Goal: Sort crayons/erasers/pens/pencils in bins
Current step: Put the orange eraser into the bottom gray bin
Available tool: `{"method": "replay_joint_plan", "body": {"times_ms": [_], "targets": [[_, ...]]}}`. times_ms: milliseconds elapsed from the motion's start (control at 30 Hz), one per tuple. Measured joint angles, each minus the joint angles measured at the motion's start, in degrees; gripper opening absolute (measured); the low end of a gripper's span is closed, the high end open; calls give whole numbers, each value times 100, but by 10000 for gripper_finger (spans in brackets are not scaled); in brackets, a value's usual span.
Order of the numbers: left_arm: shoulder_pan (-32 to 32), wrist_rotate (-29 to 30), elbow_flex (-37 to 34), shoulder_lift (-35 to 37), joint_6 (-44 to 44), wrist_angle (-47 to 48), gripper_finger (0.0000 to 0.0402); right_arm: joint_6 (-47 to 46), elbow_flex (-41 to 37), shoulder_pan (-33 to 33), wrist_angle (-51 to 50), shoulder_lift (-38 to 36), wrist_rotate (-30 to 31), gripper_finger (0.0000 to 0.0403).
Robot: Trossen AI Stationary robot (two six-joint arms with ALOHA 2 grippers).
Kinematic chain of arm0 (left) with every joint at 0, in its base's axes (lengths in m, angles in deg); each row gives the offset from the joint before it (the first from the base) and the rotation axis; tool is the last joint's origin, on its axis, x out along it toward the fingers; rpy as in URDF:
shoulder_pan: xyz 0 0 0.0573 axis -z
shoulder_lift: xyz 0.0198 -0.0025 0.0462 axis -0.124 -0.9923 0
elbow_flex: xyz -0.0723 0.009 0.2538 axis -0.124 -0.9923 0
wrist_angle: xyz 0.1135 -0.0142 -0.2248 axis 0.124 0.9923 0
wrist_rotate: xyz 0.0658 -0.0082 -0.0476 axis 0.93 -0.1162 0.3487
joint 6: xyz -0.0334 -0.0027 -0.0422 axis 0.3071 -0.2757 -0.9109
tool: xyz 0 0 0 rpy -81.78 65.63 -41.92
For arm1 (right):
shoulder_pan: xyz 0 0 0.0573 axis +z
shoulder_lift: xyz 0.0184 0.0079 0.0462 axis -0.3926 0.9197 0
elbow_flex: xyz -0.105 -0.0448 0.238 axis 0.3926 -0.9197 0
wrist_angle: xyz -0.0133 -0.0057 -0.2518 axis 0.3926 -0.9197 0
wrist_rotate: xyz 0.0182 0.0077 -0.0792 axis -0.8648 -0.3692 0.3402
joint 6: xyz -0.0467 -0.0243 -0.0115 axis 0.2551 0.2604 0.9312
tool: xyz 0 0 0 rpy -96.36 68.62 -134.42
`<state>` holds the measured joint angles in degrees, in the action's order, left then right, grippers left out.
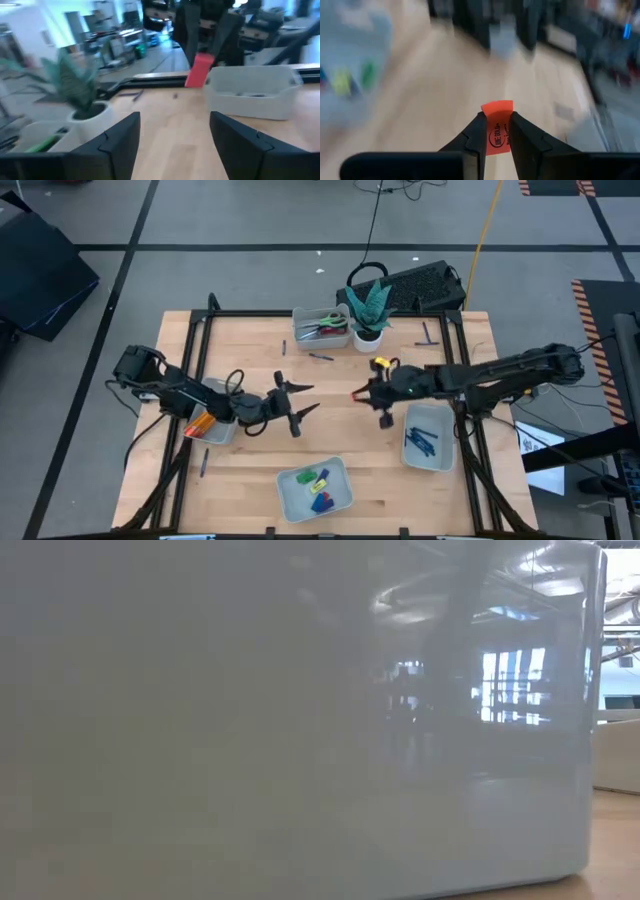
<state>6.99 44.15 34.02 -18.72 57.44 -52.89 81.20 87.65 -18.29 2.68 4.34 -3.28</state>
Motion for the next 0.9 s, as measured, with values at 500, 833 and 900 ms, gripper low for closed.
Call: {"method": "replay_joint_plan", "body": {"times_ms": [500,833,900], "targets": [[-1192,-3977,11,2,-572,264,230,756,-492,469,4192,894,-2351,61],[-1327,-5880,893,-107,-411,908,230,653,-422,378,5309,1752,-2435,61],[-1261,-6216,1096,-108,-425,1200,230,653,-422,335,5329,1748,-2417,61]]}}
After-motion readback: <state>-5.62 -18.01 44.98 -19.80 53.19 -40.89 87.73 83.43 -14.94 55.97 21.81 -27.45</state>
